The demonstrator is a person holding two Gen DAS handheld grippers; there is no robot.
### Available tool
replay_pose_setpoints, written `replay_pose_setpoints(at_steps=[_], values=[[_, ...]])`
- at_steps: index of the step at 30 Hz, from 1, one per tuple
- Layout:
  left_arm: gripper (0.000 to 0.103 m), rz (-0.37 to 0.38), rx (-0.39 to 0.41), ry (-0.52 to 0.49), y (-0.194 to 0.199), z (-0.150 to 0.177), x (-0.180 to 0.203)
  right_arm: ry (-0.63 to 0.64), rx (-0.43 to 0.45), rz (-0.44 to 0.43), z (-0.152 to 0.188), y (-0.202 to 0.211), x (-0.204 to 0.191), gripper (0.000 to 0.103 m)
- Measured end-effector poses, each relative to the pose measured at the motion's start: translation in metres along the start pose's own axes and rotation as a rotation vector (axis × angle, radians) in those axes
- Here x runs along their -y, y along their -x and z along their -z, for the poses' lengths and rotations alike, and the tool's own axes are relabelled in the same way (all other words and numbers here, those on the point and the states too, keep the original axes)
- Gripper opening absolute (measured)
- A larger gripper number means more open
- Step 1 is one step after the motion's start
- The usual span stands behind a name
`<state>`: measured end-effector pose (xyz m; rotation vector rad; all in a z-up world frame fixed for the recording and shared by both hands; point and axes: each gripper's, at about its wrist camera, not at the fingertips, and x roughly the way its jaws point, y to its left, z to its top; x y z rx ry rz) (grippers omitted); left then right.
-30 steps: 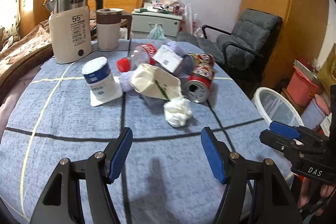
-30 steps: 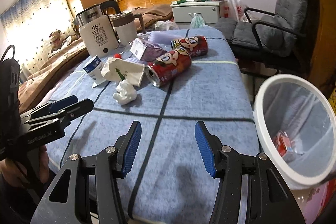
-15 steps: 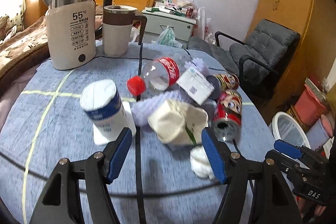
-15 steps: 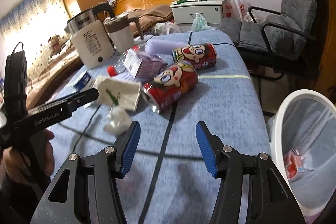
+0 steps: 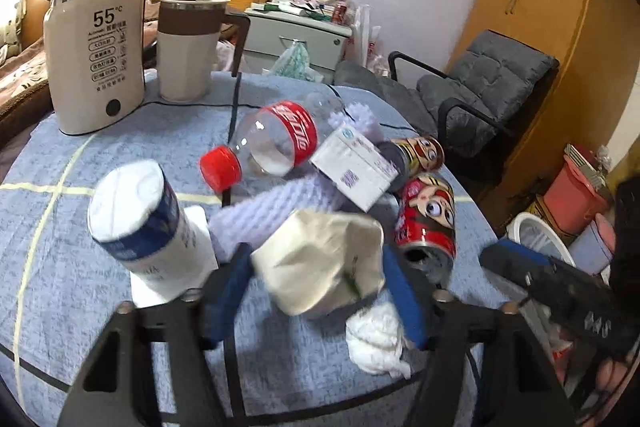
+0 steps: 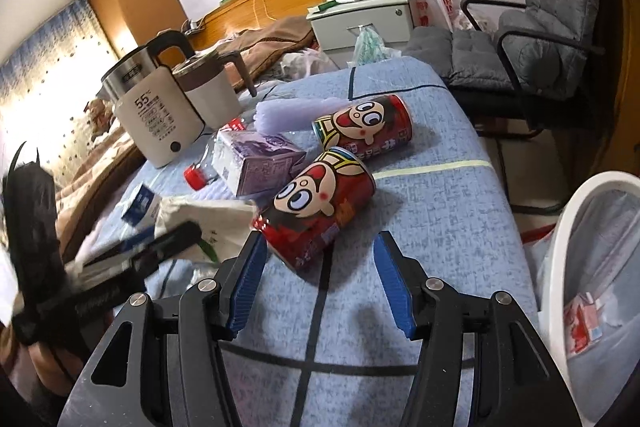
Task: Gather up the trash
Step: 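Grasp the crumpled cream paper with left tool while right tool grasps red cartoon can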
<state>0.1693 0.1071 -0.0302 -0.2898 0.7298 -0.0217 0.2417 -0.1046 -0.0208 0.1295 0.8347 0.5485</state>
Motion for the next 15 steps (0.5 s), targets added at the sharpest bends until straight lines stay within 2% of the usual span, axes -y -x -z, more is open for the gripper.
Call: replay_pose_setpoints(at_steps=[1, 8, 12, 13, 15], values=[[0.046, 0.002, -0.003, -0.005, 0.001, 0.002, 0.0, -0.008, -0.002, -0.001, -0.001, -0.002, 0.0, 0.057], [0.044, -0.001, 0.026, -0.003, 0.014, 0.007, -0.007, -0.066, -0.008, -0.002, -0.013, -0.021, -0.005, 0.057], [0.044, -0.02, 0.061, -0.008, 0.026, 0.009, -0.01, -0.101, -0.031, 0.03, -0.018, -0.037, -0.011, 0.058], [0.044, -0.026, 0.066, -0.012, 0.029, 0.009, -0.011, -0.111, -0.036, 0.039, -0.02, -0.041, -0.012, 0.058], [0.044, -0.029, 0.071, -0.016, 0.03, 0.01, -0.012, -0.132, -0.049, 0.068, -0.021, -0.048, -0.013, 0.067]])
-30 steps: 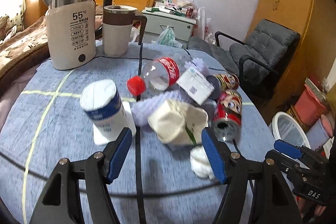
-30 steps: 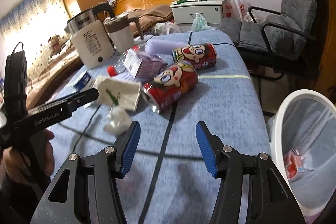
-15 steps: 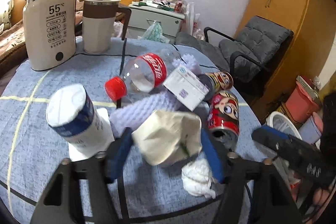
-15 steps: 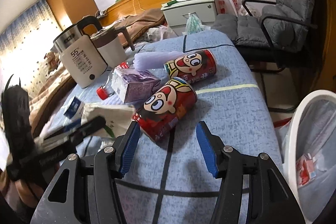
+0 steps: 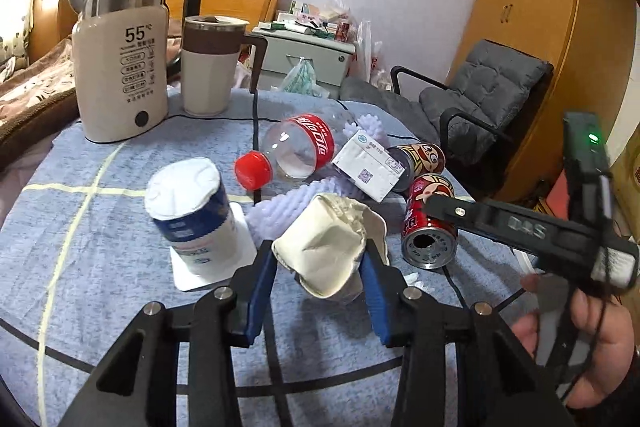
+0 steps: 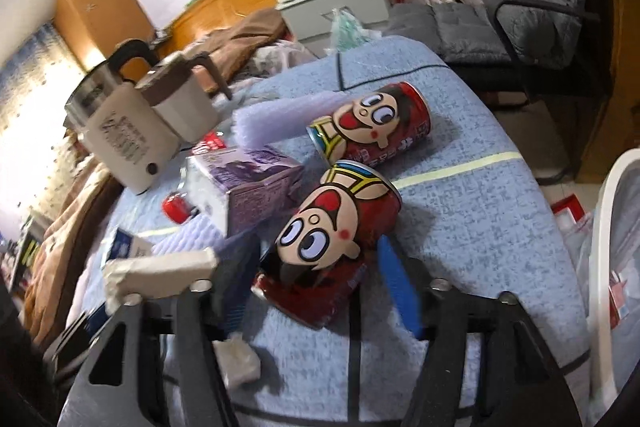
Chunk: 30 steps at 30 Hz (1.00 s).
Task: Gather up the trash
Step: 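Grasp the crumpled cream paper with left tool while right tool grasps red cartoon can, then carry the paper and can with both tools over the wastebasket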
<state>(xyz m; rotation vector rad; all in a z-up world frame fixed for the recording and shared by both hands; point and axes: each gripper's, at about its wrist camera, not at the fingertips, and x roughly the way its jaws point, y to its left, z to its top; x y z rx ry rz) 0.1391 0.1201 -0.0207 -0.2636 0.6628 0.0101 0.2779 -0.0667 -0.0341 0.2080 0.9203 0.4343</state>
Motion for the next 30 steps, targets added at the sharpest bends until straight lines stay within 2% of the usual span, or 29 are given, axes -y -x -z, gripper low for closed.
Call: replay_pose_setpoints(at_steps=[6, 9, 13, 19, 30], values=[[0.044, 0.012, -0.006, 0.012, -0.002, 0.002, -0.006, -0.019, -0.048, 0.05, -0.001, -0.017, -0.003, 0.068], [0.044, 0.014, -0.011, 0.014, -0.001, 0.004, -0.009, -0.004, -0.037, 0.061, 0.001, -0.012, -0.003, 0.062], [0.044, 0.012, -0.011, 0.011, -0.001, 0.004, -0.009, 0.02, -0.022, 0.074, 0.005, -0.004, 0.001, 0.061], [0.043, -0.007, -0.013, 0.004, 0.001, 0.005, -0.003, 0.098, 0.001, 0.099, 0.017, 0.018, 0.007, 0.06], [0.041, -0.044, -0.01, -0.027, 0.014, 0.005, 0.025, 0.129, 0.025, 0.075, 0.042, 0.062, 0.032, 0.059]])
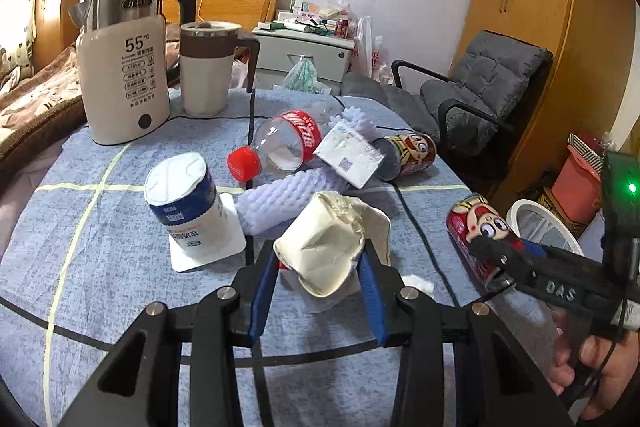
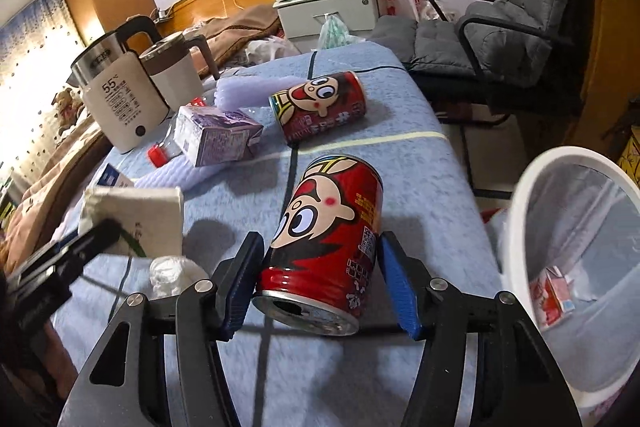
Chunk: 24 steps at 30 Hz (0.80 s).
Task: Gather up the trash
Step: 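Carry the paper and can with both tools over the wastebasket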
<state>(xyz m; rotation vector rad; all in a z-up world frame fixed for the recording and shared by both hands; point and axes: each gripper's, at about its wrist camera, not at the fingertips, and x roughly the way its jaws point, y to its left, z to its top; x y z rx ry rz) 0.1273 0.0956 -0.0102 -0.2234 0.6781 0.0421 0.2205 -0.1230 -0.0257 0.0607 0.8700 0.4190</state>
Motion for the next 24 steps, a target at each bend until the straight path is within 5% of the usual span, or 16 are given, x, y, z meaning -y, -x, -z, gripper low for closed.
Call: replay_pose_setpoints(at_steps=[10, 24], values=[[0.041, 0.016, 0.029, -0.03, 0.017, -0.006, 0.028, -0.02, 0.032, -0.02, 0.015, 0.035, 0.022, 0.059], [0.041, 0.135, 0.024, -0.093, 0.016, -0.009, 0.091, -0.076, 0.098, 0.024, 0.027, 0.086, 0.065, 0.059]])
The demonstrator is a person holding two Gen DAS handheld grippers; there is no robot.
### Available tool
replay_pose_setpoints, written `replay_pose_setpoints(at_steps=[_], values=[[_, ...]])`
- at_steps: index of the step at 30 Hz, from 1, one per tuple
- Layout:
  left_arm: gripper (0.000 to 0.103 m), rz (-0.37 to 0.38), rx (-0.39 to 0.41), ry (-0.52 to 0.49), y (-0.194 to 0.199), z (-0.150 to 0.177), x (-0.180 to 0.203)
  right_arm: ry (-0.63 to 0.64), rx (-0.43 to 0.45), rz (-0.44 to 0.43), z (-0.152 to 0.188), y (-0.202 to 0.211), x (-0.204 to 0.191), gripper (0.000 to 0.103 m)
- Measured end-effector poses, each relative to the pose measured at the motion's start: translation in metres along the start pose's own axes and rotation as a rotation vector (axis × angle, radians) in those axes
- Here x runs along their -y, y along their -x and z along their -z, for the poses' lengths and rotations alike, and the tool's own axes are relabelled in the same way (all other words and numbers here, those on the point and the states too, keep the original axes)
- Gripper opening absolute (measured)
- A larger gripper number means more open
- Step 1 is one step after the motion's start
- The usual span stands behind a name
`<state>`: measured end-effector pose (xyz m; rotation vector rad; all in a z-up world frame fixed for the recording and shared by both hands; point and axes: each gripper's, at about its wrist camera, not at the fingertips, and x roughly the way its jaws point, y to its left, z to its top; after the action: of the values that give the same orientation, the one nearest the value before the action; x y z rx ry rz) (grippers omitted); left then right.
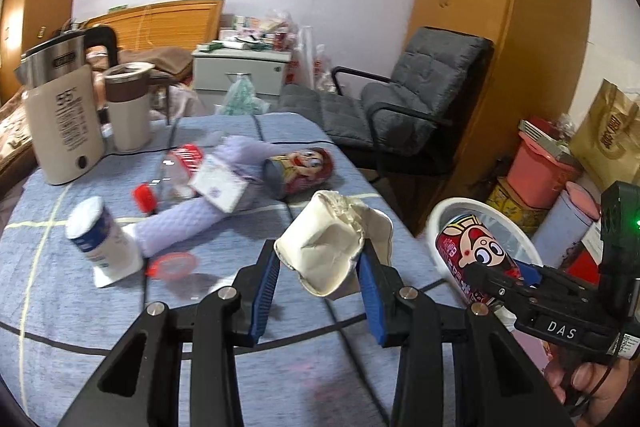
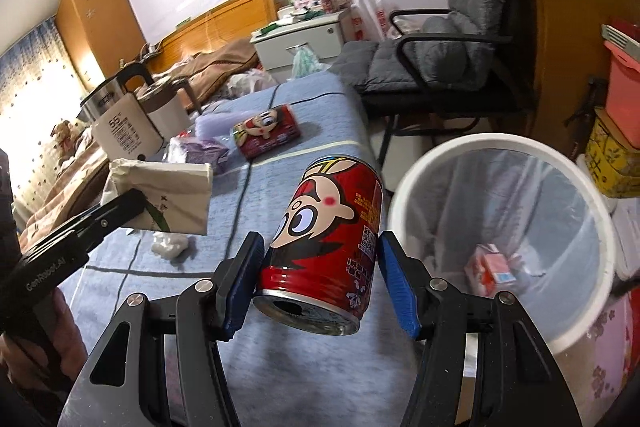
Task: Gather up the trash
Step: 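Carry the paper and can with both tools over the wastebasket, then open both tools to drop the paper and can into the wastebasket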
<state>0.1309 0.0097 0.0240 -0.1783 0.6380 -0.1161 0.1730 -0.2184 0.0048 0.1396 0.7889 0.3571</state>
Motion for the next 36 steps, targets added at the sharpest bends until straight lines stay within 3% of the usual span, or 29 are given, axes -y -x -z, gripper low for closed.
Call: replay_pose_setpoints(at_steps=[19, 36], values=[[0.041, 0.197, -0.095, -0.151, -0.06, -0.001, 0.113, -0.147, 0.011, 0.177, 0.012, 0.03, 0.103, 0.059], [0.044, 0.252, -0.215, -0.232, -0.113, 0.012, 0.16, -0.171, -0.07, 0.233, 0.019, 0.009, 0.142, 0.06]])
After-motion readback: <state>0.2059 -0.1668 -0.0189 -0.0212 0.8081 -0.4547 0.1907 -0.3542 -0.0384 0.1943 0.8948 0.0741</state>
